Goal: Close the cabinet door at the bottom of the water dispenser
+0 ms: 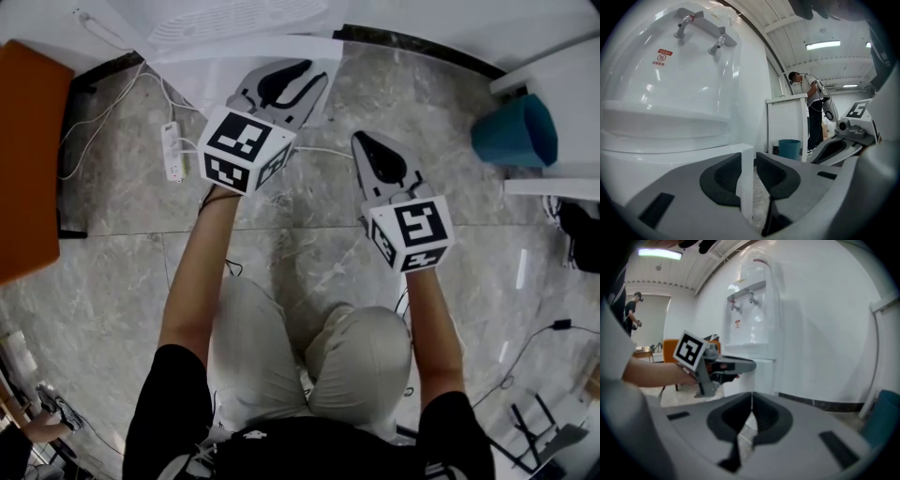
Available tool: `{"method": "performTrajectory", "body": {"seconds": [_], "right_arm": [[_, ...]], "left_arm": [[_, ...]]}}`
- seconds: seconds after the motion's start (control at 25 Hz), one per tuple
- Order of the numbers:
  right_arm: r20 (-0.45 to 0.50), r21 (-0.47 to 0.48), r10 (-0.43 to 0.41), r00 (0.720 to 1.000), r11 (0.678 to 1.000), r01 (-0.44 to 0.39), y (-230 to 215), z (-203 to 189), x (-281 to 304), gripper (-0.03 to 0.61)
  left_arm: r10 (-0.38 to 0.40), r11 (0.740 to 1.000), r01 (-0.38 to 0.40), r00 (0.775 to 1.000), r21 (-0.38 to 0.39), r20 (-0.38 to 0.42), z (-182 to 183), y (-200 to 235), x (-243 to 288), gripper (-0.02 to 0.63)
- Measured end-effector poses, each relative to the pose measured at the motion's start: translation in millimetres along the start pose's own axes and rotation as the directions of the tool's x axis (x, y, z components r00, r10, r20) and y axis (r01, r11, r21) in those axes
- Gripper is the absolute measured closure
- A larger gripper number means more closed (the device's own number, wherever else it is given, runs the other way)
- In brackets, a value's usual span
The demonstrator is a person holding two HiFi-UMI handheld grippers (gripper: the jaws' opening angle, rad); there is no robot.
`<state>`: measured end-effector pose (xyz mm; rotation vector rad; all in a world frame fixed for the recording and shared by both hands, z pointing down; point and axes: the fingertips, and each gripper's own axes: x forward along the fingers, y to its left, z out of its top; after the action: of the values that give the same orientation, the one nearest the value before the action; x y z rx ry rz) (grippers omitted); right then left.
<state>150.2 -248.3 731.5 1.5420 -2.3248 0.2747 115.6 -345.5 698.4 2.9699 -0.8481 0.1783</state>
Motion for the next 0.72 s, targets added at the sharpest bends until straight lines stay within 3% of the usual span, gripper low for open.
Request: {"method": "performTrajectory", "body": {"seconds": [0.72], "right_arm": [[0.006,0.006,-0.008,1.0,1.0,0.008,-4,-8,2,0.545]], "left_arm": [[0.07,0.996,-0.071,0.997,-0.052,-0.032,-6,35,18,0.518]]}}
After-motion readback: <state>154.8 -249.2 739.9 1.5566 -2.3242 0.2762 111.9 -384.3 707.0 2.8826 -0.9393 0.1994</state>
